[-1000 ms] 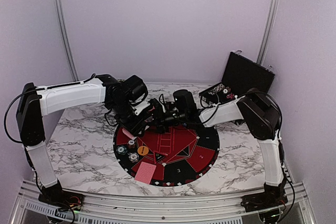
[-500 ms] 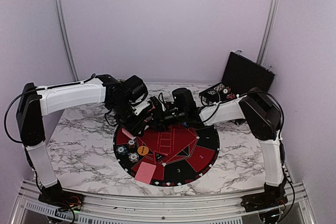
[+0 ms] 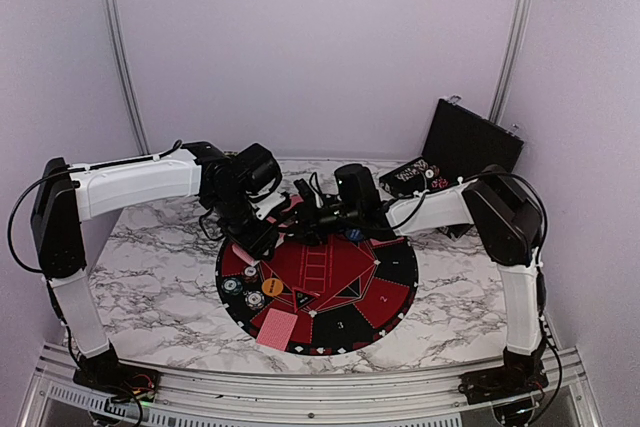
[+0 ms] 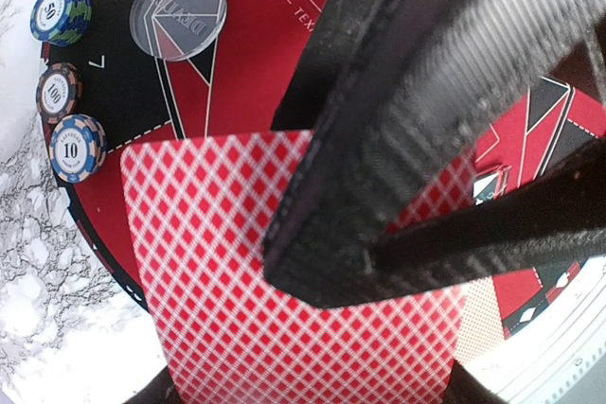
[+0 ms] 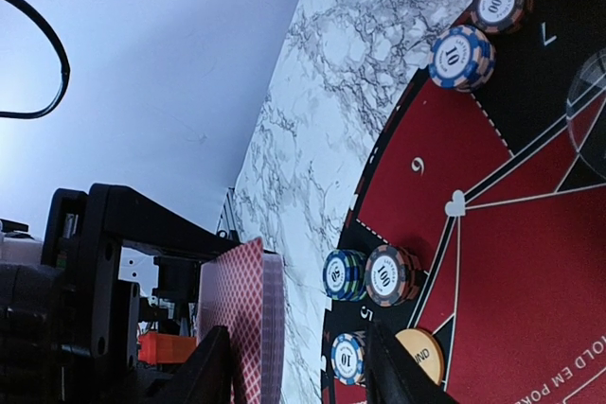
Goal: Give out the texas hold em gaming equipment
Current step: Pick up the poker card from the face-down deck piles.
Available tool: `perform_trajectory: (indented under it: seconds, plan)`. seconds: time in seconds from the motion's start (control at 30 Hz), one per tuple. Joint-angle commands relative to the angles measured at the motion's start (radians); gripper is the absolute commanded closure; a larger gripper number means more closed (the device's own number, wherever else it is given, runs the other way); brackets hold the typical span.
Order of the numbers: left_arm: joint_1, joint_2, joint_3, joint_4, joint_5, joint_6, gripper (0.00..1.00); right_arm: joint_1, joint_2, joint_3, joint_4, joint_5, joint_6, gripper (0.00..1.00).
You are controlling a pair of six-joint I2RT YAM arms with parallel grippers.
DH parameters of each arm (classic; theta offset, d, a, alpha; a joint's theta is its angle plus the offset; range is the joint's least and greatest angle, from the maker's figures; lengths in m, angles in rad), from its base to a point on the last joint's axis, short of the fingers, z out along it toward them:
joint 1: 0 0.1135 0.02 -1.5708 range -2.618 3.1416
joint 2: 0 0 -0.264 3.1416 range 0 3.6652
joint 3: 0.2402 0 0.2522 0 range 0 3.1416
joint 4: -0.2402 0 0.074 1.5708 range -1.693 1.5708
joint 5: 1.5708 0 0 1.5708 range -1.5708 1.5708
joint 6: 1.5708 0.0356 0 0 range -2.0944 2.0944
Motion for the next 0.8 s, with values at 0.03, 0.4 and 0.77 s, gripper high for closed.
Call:
perform_trajectory:
  seconds: [0.03,0.4,0.77]
  plan:
    - [-0.003,-0.024,0.006,-0.002,-0.002,0.006,0.71,-0.006,-0.06,-0.016,-0.012,0.01,-0.005,0.53]
    - [0.003,-0.016,0.007,-0.002,-0.002,0.004,0.71,-0.024,-0.11,-0.058,0.023,-0.001,0.023,0.53]
    - [0.007,-0.016,0.007,-0.002,-0.001,0.002,0.71,-0.012,-0.128,-0.107,0.078,-0.019,0.063,0.7]
